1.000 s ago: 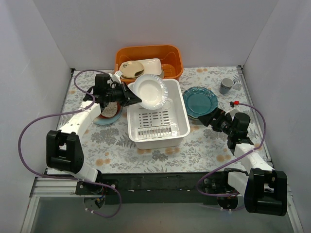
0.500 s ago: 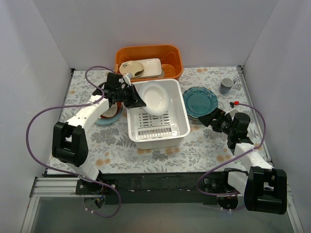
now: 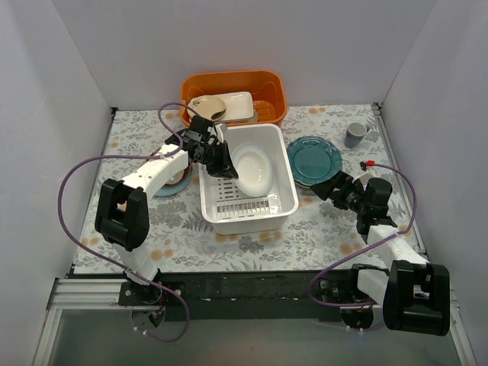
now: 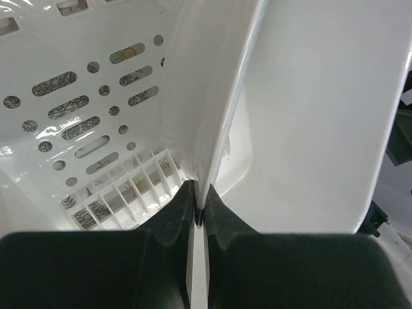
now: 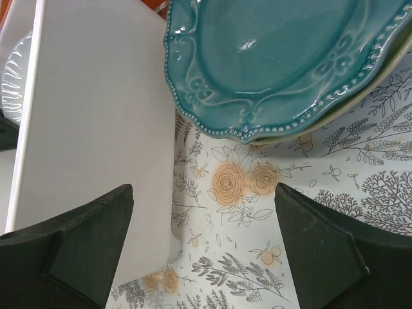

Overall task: Place the plates into the plastic bin on the countertop
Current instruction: Place the plate in the plastic bin.

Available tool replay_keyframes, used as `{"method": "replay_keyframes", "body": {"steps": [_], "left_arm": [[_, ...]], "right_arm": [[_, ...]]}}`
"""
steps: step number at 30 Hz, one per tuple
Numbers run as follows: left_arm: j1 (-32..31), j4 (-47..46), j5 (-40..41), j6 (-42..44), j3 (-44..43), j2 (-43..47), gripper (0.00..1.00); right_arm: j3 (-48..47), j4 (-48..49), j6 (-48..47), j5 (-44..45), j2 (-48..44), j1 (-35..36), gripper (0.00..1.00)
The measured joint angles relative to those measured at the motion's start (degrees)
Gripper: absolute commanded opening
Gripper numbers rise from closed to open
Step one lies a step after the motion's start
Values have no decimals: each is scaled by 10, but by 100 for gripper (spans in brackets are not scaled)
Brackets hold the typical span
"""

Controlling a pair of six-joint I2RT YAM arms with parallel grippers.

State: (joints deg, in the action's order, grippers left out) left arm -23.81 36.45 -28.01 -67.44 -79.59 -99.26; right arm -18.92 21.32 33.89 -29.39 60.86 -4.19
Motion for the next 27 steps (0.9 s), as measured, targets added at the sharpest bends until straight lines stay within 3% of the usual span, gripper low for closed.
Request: {"method": "replay_keyframes", "body": {"steps": [21, 27], "left_arm": [[-28, 54, 43, 23, -52, -59, 0], [-34, 71, 66, 25, -67, -65, 10]], "right_arm": [[0, 3, 0, -8, 3, -3, 97], [0, 3, 0, -9, 3, -4, 98]]}}
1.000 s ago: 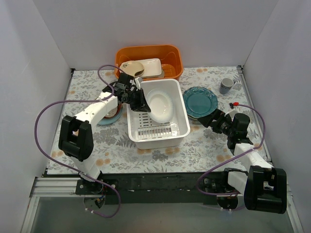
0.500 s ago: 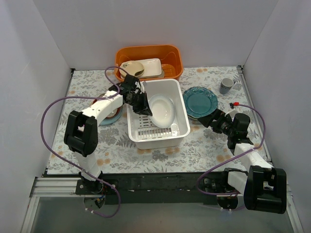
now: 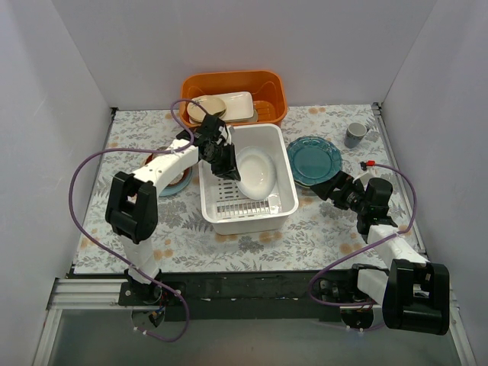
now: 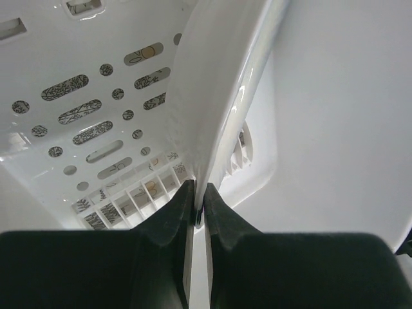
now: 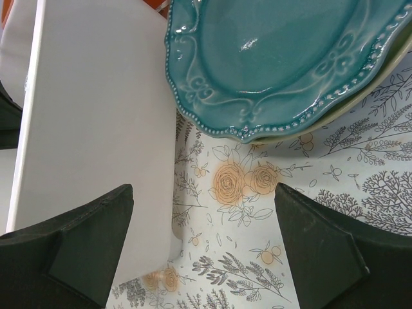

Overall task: Place the plates into the plastic bin on the countertop
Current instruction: Place the plate in the plastic bin.

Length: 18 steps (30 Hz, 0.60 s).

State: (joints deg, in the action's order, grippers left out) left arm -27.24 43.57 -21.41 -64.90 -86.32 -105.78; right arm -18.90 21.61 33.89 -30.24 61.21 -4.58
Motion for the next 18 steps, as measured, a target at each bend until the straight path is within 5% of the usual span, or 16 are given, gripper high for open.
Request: {"method": "replay_keyframes", "body": {"steps": [18], "left_arm": [[-8, 32, 80, 14, -1, -24, 50]], "right_arm": [[0, 3, 4, -14, 0, -4, 97]]}}
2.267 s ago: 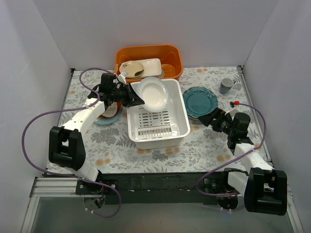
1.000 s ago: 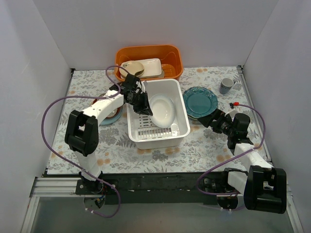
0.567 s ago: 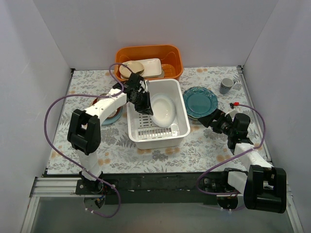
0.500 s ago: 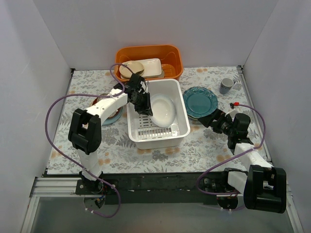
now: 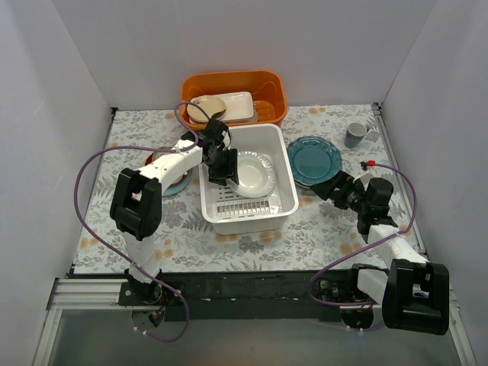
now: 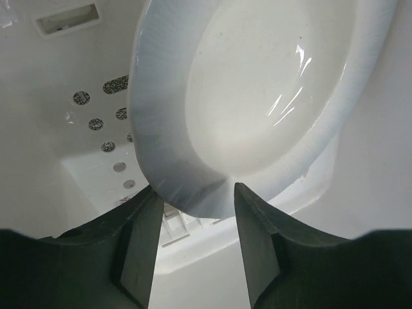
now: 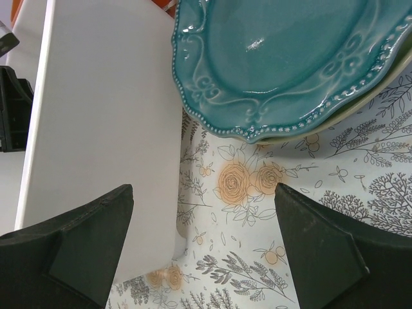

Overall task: Place the plates into the plastic bin on the countertop
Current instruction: Place the plate in the plastic bin.

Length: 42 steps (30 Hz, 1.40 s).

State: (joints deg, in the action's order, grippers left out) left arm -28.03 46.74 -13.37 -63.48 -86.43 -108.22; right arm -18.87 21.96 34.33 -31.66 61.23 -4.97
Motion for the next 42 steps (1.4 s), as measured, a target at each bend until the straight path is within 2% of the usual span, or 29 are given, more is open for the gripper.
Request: {"method": "replay_keyframes", "body": {"steps": [6, 7, 12, 13, 20, 42], "left_arm": [[-4, 1, 11, 1, 0, 0, 63], [-5, 0, 11, 0, 0, 0, 68], [-16, -2, 24, -1, 0, 0, 81], [-20, -2, 27, -2, 0, 0, 87], [-31, -2, 45, -5, -2, 0, 98], [-36, -16, 74, -20, -9, 61, 98]], "right_arm": [[0, 6, 0, -1, 0, -3, 97], [0, 6, 0, -1, 0, -3, 97], [0, 6, 1, -1, -2, -3, 97], [0, 5, 1, -1, -3, -3, 98], [0, 6, 7, -4, -4, -6, 97], [10, 10, 11, -7, 22, -18, 96]]}}
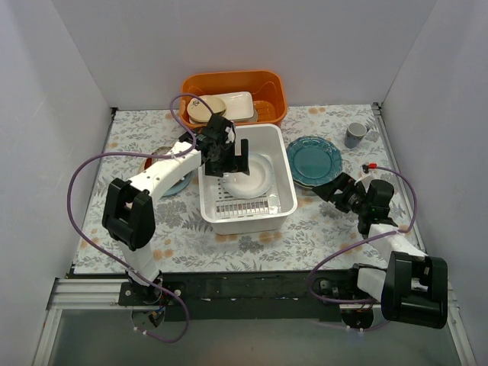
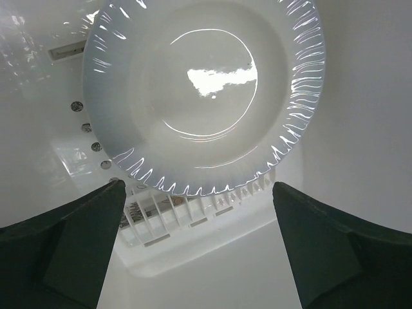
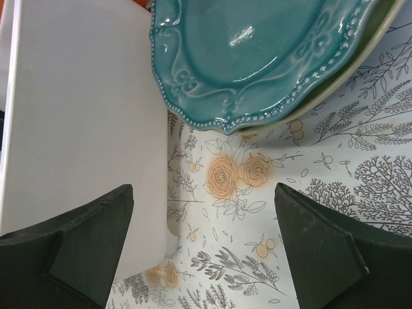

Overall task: Place the plates into the plastic bin on the countertop
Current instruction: Place the plate in the plastic bin, then pick up the plate at the center of the board.

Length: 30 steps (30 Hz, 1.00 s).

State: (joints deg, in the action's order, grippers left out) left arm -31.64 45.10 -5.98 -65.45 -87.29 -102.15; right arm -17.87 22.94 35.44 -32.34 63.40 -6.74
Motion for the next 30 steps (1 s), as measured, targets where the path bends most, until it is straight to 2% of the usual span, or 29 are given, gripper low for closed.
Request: {"method": "replay_keyframes", "body": {"steps": [6, 15, 19, 24, 30], "left_arm": [[0, -17, -6, -3, 0, 12, 98], [0, -64, -4, -16, 6, 112, 98], [6, -76, -7, -20, 6, 130, 98], [20, -79, -15, -23, 7, 130, 98], [27, -85, -20, -23, 19, 130, 98]], "right_arm": [[0, 0, 0, -2, 13, -15, 96], [0, 7, 2, -17, 27, -31, 96], [0, 14, 2, -24, 29, -34, 95], [0, 22, 5, -36, 44, -51, 88], [1, 58, 22, -63, 76, -83, 73]]}}
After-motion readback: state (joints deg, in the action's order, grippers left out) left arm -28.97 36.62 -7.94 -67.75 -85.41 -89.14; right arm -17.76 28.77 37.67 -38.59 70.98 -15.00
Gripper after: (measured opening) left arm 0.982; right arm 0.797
